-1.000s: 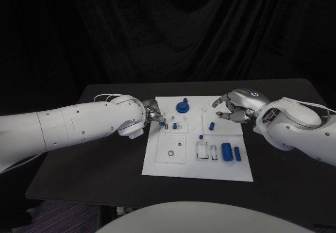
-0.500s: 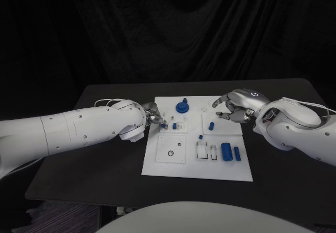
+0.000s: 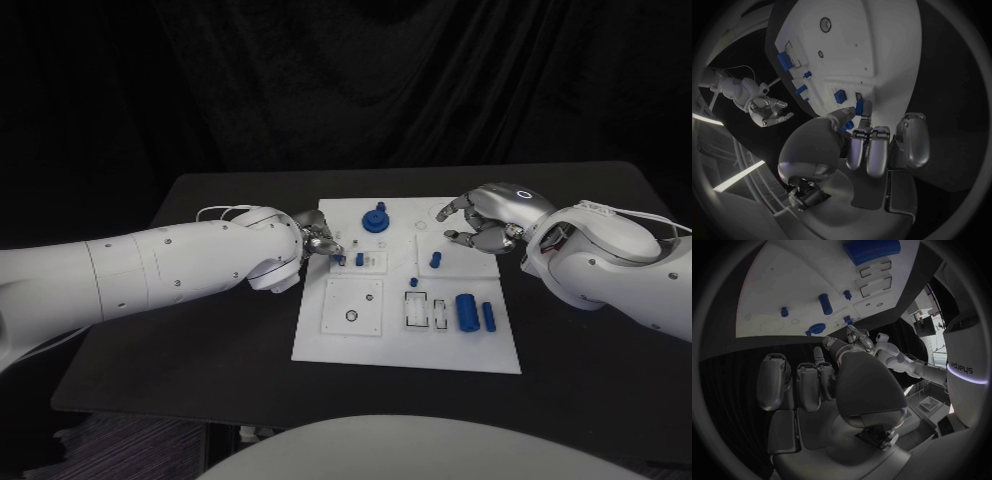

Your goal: Assemble the parts on the task board

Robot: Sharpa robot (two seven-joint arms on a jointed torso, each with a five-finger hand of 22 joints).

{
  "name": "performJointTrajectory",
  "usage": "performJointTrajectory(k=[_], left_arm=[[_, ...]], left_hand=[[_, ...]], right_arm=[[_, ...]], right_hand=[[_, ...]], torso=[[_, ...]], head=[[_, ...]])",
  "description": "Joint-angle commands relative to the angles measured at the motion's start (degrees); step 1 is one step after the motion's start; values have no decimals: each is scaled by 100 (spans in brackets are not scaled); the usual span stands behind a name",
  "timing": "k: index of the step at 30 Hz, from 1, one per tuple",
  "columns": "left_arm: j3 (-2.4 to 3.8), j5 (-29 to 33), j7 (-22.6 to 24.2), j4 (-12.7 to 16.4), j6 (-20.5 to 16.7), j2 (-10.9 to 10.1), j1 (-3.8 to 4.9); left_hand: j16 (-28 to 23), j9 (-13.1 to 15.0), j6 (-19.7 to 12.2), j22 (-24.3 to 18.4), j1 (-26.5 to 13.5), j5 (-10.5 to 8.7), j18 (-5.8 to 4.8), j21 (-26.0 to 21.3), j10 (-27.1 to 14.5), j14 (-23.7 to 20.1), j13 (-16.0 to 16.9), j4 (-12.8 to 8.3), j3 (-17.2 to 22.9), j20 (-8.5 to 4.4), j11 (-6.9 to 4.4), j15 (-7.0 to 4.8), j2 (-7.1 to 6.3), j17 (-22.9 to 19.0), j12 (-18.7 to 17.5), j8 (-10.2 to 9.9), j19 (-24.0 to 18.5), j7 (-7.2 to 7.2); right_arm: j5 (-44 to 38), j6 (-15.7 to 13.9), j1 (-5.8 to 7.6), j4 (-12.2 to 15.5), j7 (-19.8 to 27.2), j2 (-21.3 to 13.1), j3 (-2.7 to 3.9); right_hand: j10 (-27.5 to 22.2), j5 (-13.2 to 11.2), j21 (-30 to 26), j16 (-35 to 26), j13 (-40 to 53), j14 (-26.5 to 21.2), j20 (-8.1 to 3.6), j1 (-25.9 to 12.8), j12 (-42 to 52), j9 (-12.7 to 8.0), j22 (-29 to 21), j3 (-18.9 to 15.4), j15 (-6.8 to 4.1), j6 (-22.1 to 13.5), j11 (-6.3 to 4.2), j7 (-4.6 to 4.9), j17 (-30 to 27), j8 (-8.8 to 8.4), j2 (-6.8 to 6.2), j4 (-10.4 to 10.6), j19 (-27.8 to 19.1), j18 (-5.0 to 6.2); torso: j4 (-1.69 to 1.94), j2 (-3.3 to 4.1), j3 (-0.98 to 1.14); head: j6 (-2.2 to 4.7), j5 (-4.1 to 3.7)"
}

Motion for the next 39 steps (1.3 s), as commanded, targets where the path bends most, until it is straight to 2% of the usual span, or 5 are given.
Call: performJointTrajectory(k=[1, 11, 31, 39], left_arm=[[-9, 9, 50, 7, 1, 20, -32], [-9, 9, 24, 34, 83, 18, -43], [-10, 9, -29, 78, 221, -26, -56], [-10, 9, -35, 65, 214, -21, -81]], left_hand=[[15, 1, 174, 1046, -3, -26, 0, 41, 595, 605, 1505, 46, -8, -5, -25, -43, 59, 1508, 20, 22, 49, -209], [15, 11, 175, 1044, -17, -32, 1, 34, 595, 605, 1505, 66, -20, -9, -29, -47, 53, 1508, 20, 27, 48, -212], [15, 20, 153, 1027, -32, -43, 13, -17, 595, 605, 1505, 92, -30, -13, -31, -50, 44, 1508, 20, 20, 19, -212], [15, 23, 132, 1023, -36, -46, 15, -29, 595, 605, 1505, 104, -32, -15, -30, -50, 42, 1508, 20, 11, 13, -209]], right_arm=[[-9, 16, -14, -2, -80, 0, 3], [-9, 24, -15, -9, -89, 8, 3], [-9, 79, -20, -15, -136, 10, 3], [-9, 105, -25, -6, -153, 5, 3]], right_hand=[[-31, -24, -25, -33, 474, 286, 8, 31, -29, -6, 1044, 46, -1, 14, 16, 8, 338, 17, -15, -1, -7, 40], [-32, -26, -31, -36, 472, 284, 10, 30, -31, -15, 1042, 50, 1, 12, 17, 8, 333, 15, -19, 1, -10, 41], [-32, -26, -31, -36, 472, 284, 10, 30, -31, -15, 1042, 50, 1, 12, 17, 8, 333, 15, -19, 1, -10, 41], [-39, -25, -45, -44, 462, 280, 11, 29, -40, -24, 1038, 55, 2, 12, 18, 10, 322, 13, -25, 2, -16, 44]], torso=[[1, 0, -2], [-12, -8, -3], [-1, -14, -2], [-7, -19, 0]], head=[[-1, 1], [-1, 12], [-1, 11], [-1, 15]])
